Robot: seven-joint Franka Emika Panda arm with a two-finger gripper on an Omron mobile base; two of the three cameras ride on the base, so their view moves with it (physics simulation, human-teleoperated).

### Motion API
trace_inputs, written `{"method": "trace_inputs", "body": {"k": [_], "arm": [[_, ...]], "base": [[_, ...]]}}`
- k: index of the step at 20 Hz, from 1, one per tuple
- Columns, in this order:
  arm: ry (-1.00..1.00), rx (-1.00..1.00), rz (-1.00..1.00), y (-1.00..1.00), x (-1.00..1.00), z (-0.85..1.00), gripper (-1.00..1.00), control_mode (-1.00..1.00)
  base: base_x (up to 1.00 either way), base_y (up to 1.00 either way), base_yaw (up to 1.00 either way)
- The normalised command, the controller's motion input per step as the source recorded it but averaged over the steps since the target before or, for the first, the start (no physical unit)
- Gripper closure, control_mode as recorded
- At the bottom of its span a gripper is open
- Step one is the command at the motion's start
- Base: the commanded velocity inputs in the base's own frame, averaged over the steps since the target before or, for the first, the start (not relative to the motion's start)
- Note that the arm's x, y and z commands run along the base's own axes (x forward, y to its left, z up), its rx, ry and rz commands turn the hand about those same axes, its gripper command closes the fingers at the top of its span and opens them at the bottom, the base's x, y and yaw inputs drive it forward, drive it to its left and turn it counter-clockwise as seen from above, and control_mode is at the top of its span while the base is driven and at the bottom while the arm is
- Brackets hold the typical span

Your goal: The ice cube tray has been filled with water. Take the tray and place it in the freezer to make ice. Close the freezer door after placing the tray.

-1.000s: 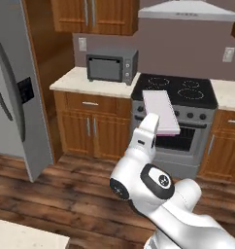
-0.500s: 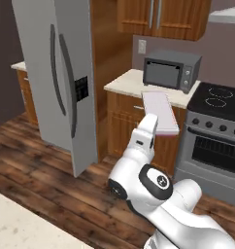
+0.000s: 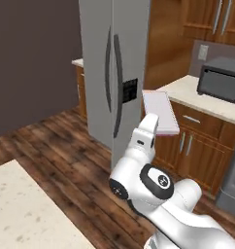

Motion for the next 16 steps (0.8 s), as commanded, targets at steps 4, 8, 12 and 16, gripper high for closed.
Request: {"method": "trace_inputs", "body": {"k": [4,8,12,16], "arm": [[0.00,0.00,0.00,0.00,0.00,0.00,1.00,1.00],[0.00,0.00,0.00,0.00,0.00,0.00,1.00,1.00],[0.00,0.00,0.00,0.00,0.00,0.00,1.00,1.00],[0.00,0.00,0.00,0.00,0.00,0.00,1.00,1.00]], "base": [[0.83,0.02,0.44],[0.98,0.00,0.36],[0.96,0.00,0.21],[0.93,0.00,0.08]]}}
